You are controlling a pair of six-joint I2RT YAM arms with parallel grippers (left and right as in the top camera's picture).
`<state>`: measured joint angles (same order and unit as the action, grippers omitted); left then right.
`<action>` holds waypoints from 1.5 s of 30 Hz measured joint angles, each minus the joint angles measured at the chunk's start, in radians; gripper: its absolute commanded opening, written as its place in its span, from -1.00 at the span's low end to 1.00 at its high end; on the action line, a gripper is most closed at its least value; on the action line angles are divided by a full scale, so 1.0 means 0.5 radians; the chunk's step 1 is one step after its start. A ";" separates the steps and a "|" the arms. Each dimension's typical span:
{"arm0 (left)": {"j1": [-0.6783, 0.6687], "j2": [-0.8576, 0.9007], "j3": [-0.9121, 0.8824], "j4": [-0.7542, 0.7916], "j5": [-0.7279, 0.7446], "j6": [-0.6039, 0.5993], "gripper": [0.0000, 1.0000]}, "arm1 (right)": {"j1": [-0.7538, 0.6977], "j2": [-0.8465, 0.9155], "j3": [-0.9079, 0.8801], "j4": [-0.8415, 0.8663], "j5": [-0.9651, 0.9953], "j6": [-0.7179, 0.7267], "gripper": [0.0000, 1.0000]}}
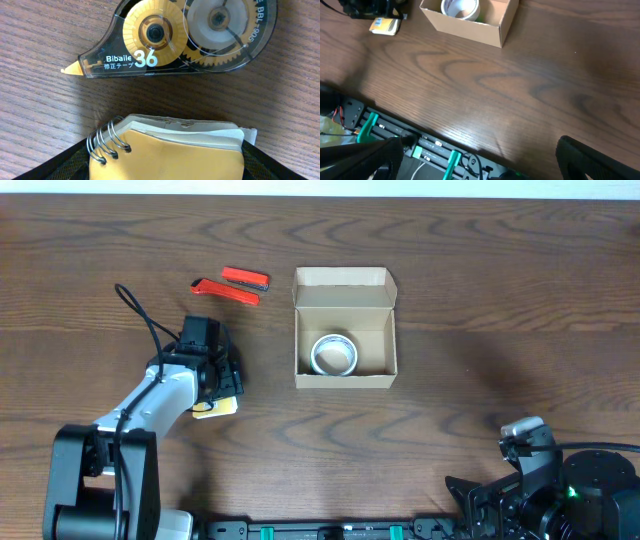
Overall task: Pack container
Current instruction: 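Lower the left gripper onto the yellow notepad and grasp it, then carry the yellow notepad into the box and release it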
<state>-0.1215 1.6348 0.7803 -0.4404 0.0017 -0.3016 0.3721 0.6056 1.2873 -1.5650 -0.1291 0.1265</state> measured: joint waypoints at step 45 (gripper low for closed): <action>-1.123 0.484 1.496 -0.629 0.056 -0.034 0.39 | 0.000 0.000 0.000 0.001 0.000 0.000 0.99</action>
<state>-0.6830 1.8771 1.5284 -0.7547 0.0299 -0.3187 0.3721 0.6056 1.2873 -1.5646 -0.1291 0.1265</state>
